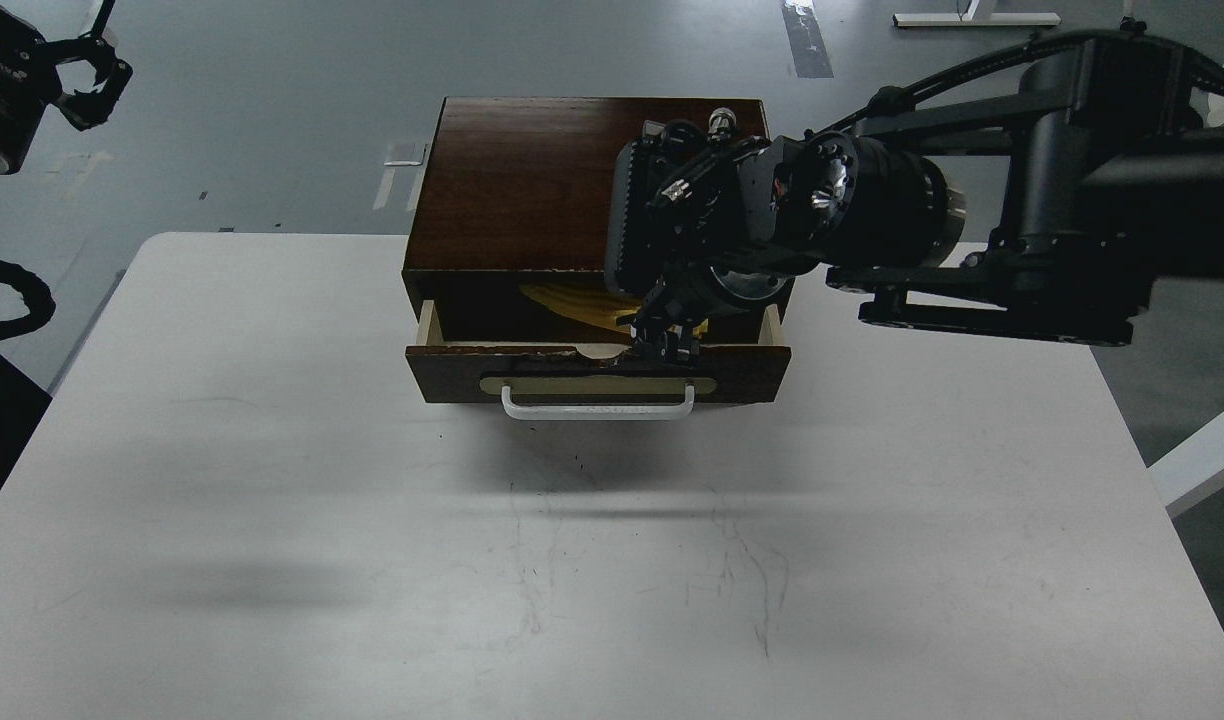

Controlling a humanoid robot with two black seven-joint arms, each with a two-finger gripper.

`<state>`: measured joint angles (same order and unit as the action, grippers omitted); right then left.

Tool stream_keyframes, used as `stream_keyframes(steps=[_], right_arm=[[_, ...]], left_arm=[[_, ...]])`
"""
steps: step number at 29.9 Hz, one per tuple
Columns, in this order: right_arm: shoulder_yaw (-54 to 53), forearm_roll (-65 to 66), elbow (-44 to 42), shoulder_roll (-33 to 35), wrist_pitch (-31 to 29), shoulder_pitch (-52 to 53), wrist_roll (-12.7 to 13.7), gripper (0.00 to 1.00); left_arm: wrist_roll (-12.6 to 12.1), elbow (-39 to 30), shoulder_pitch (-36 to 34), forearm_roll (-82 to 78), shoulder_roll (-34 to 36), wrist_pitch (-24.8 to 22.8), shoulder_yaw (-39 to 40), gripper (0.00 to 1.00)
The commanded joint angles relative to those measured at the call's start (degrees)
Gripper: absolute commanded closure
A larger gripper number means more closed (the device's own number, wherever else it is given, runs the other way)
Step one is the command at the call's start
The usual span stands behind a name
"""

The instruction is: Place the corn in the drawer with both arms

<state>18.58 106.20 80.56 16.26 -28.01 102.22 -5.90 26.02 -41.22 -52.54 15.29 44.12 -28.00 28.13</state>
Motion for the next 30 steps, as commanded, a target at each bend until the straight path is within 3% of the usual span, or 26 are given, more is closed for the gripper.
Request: stream_keyframes(steps=[1, 4, 16, 21, 30], right_arm=[[-4.49, -2.56, -1.37, 1.92, 0.01, -0.35, 0.01, 0.19], [-8.19, -10.09, -1.46, 4.38, 0.01, -1.75, 0.36, 0.01], [-22.09, -45.2, -13.59, 15.65, 0.01, -6.24, 0.63, 0.0], [-29.55, -65.38, -22.18, 18.72, 0.01, -12.99, 0.54, 0.0], [-39.31, -90.36, -31.68, 21.36, 0.01, -26.35, 0.01, 0.0]], left_arm=[[0.0, 0.0, -0.01, 0.0, 0.09, 0.0, 0.0, 0.02], [0.17, 0.0, -0.01, 0.0, 0.09, 0.0, 0.0, 0.02], [0.26, 0.09, 0.07, 0.17, -1.41, 0.0, 0.09, 0.02], [0.35, 0.44, -0.1, 0.7, -4.04, 0.0, 0.26, 0.02], [-0.27, 0.44, -0.63, 0.61, -5.45, 0.0, 0.35, 0.02]])
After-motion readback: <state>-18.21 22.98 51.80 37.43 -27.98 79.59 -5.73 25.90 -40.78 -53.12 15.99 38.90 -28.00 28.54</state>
